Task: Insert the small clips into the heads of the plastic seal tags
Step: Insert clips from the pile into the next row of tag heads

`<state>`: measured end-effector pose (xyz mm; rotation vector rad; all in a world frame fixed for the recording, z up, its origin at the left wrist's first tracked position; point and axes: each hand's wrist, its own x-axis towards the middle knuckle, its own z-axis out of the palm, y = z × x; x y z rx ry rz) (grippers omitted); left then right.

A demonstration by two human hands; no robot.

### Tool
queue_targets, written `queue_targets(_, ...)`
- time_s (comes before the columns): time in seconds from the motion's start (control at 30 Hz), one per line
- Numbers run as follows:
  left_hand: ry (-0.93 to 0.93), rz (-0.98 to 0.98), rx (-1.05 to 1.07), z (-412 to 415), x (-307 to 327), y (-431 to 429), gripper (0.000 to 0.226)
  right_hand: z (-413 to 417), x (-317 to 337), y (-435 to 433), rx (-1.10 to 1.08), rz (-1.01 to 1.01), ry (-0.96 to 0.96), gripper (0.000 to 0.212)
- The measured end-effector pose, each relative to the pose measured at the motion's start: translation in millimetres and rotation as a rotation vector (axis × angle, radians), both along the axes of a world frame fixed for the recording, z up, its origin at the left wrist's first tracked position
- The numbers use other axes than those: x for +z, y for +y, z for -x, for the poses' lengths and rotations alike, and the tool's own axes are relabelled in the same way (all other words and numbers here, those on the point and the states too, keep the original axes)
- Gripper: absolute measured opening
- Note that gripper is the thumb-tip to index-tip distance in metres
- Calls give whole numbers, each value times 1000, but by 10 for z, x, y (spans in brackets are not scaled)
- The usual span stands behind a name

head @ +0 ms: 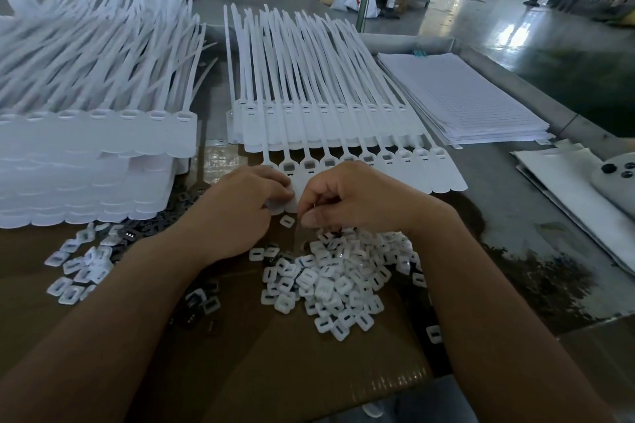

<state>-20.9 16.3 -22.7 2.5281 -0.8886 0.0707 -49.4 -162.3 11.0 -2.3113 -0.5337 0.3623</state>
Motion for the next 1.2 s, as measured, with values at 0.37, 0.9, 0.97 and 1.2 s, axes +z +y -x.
queue_targets(0.37,-14,-1,-14,-14,-14,-7,47,-36,-39,-60,-19,19,-61,6)
queue_targets(0.9,-19,27,-39,-24,-22,18,44,-351,-204,-1025,-816,-237,-152,14)
queue_targets(0.97,-23,29,-47,-27,-14,16,45,-371,-236,-1037,-813,-246,-139,20)
queue_targets(1.2,-18,38,-29,-26,-17,11,46,-374,-253,-1071,-798,-210,-176,20)
